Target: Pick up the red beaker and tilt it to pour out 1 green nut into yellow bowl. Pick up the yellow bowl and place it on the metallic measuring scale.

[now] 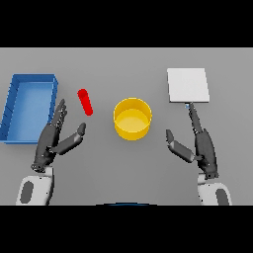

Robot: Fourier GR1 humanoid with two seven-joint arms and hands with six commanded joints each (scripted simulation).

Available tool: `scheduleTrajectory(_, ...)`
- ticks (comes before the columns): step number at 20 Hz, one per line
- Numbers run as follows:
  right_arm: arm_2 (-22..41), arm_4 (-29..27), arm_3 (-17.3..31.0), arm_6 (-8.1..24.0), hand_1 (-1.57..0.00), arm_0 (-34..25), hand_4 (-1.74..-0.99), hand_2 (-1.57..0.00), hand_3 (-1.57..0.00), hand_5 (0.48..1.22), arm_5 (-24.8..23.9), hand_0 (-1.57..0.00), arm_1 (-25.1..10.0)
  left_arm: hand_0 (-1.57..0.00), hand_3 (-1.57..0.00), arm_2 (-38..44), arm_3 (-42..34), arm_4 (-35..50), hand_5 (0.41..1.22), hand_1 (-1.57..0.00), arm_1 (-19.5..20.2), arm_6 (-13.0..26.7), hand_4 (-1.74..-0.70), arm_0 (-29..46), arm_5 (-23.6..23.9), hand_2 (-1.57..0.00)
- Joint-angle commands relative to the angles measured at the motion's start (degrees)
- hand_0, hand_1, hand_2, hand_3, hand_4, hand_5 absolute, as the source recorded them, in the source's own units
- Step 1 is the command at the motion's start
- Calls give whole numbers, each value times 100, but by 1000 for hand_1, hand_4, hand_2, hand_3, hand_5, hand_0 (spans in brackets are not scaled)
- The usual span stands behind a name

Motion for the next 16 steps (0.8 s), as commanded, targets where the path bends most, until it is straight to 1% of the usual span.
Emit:
scheduleTrajectory(1,-10,-28,-39,3,1,49,-1250,1,1,681,33,1,-30,1,1,-10,133,-68,668,1,6,79,-1239,-100,13,1)
scheduleTrajectory(2,-50,-112,-15,47,1,8,-1254,1,1,682,78,1,-40,1,1,-21,233,-87,679,1,-11,177,-1254,-195,6,1)
scheduleTrajectory(4,-43,-283,25,-14,1,30,-1275,1,1,680,209,1,4,1,1,11,577,-30,702,1,-123,186,-1301,-469,-10,1)
scheduleTrajectory(6,-70,-319,-38,-63,1,56,-1286,1,1,676,229,1,-33,1,1,129,980,5,724,1,-104,46,-1356,-725,-31,1)
scheduleTrajectory(7,-50,-359,-120,-115,1,121,-1296,1,1,677,254,1,-13,1,1,151,1145,-14,732,1,-126,9,-1370,-874,-9,1)
scheduleTrajectory(8,-43,-356,-152,-96,1,129,-1304,1,1,678,249,1,-2,1,1,190,1320,-60,738,1,-104,38,-1377,-1057,21,1)
scheduleTrajectory(9,-41,-334,-111,-22,1,100,-1308,1,1,679,223,1,24,1,1,235,1574,-91,739,1,-116,-11,-1379,-1235,54,1)
scheduleTrajectory(12,-144,-407,-40,41,1,-4,-1329,1,1,685,191,1,9,1,1,393,2175,-108,733,1,-114,-93,-1369,-1603,115,1)
scheduleTrajectory(13,-99,-393,-17,-34,1,48,-1331,1,1,686,212,1,33,1,1,445,2393,-117,726,1,-121,-167,-1359,-1719,143,1)
scheduleTrajectory(16,-132,-414,-88,14,1,103,-1341,1,1,689,212,1,-3,1,1,598,2897,-48,717,1,-134,-296,-1339,-2038,136,1)
